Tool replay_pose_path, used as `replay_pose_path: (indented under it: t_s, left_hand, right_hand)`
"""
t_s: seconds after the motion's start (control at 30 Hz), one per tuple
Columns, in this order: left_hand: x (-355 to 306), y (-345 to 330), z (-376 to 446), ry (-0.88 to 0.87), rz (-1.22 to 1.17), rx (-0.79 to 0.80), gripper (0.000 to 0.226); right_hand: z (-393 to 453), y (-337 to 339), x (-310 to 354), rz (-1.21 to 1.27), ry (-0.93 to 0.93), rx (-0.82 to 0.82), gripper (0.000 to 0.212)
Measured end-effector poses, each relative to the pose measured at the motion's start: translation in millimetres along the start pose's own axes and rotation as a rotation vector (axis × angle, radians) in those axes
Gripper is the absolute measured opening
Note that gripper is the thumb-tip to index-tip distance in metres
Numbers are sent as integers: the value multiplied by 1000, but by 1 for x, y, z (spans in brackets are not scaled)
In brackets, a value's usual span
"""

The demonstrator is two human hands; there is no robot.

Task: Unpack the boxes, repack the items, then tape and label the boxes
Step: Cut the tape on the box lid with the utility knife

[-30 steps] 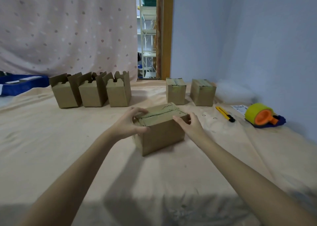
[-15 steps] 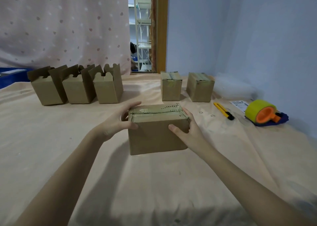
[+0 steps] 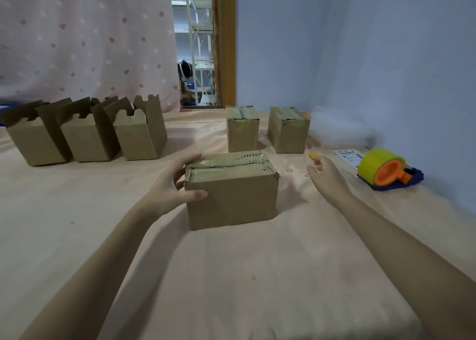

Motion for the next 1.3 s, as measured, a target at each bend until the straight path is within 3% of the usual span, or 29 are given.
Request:
replay_pose_path:
  t_s: [0.1, 0.27, 0.4, 0.6, 0.87, 1.0, 1.3]
  left_hand:
    - [4, -6, 12, 3, 13, 24, 89]
    - [15, -12, 28, 30, 5, 67, 108]
    - [22, -14, 36, 42, 22, 85, 116]
    - [27, -15, 39, 55, 44, 92, 114]
    - [15, -12, 31, 80, -14, 61, 121]
    - [-2, -12, 13, 66, -15, 95, 114]
    - [-29, -3, -43, 89, -37, 84, 117]
  right_hand:
    - [26, 6, -18, -304, -42, -45, 36]
    - [50, 20, -11, -505, 12, -217, 34]
    - [64, 15, -24, -639, -89, -123, 40]
    - [68, 10, -33, -731, -182, -23, 29]
    - [47, 13, -29, -402, -346, 96, 19]
    - [15, 17, -9, 102, -446, 214, 9]
    - [-92, 32, 64, 606, -214, 521, 16]
Point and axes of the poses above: each hand's wrist, its own z-axis towards the middle knuckle, its own y-axis out of the back of the hand, x = y × z, the point moved 6 cm from there along z, towards the middle knuckle, and after that the axes turned 10 degrees about -y, right-handed, at the moved point
